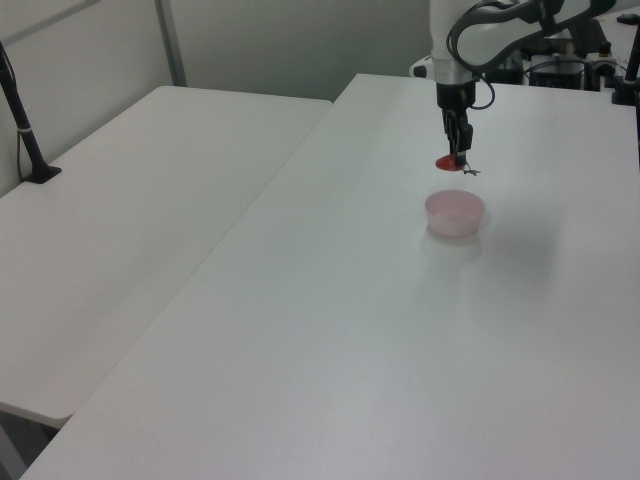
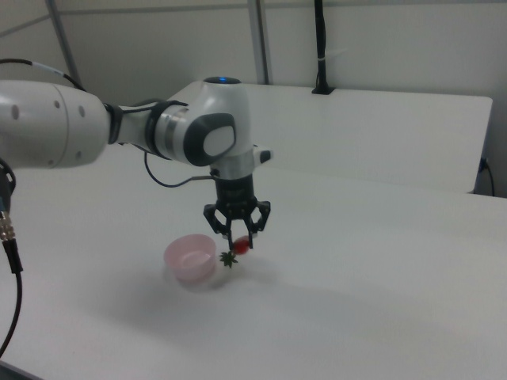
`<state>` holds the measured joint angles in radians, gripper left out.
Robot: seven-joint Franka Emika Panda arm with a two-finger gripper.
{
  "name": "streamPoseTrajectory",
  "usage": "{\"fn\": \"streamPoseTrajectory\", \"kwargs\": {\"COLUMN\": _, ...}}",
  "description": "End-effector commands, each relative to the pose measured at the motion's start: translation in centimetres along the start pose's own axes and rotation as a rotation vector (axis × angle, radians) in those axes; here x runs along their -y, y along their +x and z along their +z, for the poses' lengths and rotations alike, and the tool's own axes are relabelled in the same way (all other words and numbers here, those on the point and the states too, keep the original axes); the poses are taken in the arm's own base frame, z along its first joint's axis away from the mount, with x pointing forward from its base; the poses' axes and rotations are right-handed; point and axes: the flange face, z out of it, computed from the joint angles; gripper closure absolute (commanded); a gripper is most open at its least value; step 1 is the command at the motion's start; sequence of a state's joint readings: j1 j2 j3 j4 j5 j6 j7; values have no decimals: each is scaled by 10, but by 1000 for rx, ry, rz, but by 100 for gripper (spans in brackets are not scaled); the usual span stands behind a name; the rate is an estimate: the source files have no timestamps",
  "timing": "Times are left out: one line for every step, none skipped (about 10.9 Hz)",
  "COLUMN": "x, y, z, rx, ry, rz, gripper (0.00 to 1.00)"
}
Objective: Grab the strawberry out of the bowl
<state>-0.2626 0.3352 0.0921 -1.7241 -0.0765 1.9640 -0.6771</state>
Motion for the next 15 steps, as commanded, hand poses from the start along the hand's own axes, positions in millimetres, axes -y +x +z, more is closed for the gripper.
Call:
{"fn": "streamPoseTrajectory", "kwargs": {"x": -47, "y": 1, "z": 35, "rx": 1, "ry": 10, "rz": 49, "gripper": 76}}
{"fn": "streamPoseTrajectory", "kwargs": {"x": -56, "y": 4, "z": 45, "rx": -22, "ry": 15, "rz": 90, "gripper": 77}}
{"fn": "streamPoseTrajectory", "kwargs": {"x": -57, "y": 6, "z": 52, "rx": -20, "ry": 21, "rz": 116, "gripper": 79}}
{"fn": "streamPoseTrajectory", "kwargs": {"x": -60, "y": 5, "z": 48, "rx": -27, "ry": 17, "rz": 122, "gripper": 76}}
{"fn": "streamPoseTrajectory", "kwargs": {"x": -60, "y": 5, "z": 48, "rx": -29, "ry": 19, "rz": 125, "gripper": 26}}
{"fn": "streamPoseTrajectory", "kwargs": {"x": -59, "y": 5, "z": 44, "rx": -31, "ry": 14, "rz": 129, "gripper": 0}}
{"fn": "streamPoseTrajectory", "kwargs": {"x": -58, "y": 4, "z": 36, "rx": -36, "ry": 11, "rz": 134, "gripper": 0}}
{"fn": "streamPoseTrajectory", "kwargs": {"x": -56, "y": 1, "z": 17, "rx": -55, "ry": -4, "rz": 151, "gripper": 0}}
{"fn": "streamPoseTrajectory", "kwargs": {"x": -51, "y": -2, "z": -2, "rx": -62, "ry": 0, "rz": 172, "gripper": 0}}
{"fn": "streamPoseTrajectory", "kwargs": {"x": -41, "y": -6, "z": -24, "rx": -59, "ry": 12, "rz": 175, "gripper": 0}}
{"fn": "streamPoseTrajectory", "kwargs": {"x": -31, "y": -12, "z": -51, "rx": -69, "ry": 21, "rz": 178, "gripper": 0}}
{"fn": "streamPoseTrajectory", "kwargs": {"x": -20, "y": -20, "z": -76, "rx": -86, "ry": 45, "rz": 202, "gripper": 0}}
{"fn": "streamPoseTrajectory", "kwargs": {"x": -10, "y": -26, "z": -100, "rx": -105, "ry": 57, "rz": 229, "gripper": 0}}
{"fn": "streamPoseTrajectory", "kwargs": {"x": 0, "y": -33, "z": -123, "rx": -124, "ry": 57, "rz": 280, "gripper": 0}}
{"fn": "streamPoseTrajectory", "kwargs": {"x": 16, "y": -34, "z": -144, "rx": -135, "ry": 60, "rz": 340, "gripper": 0}}
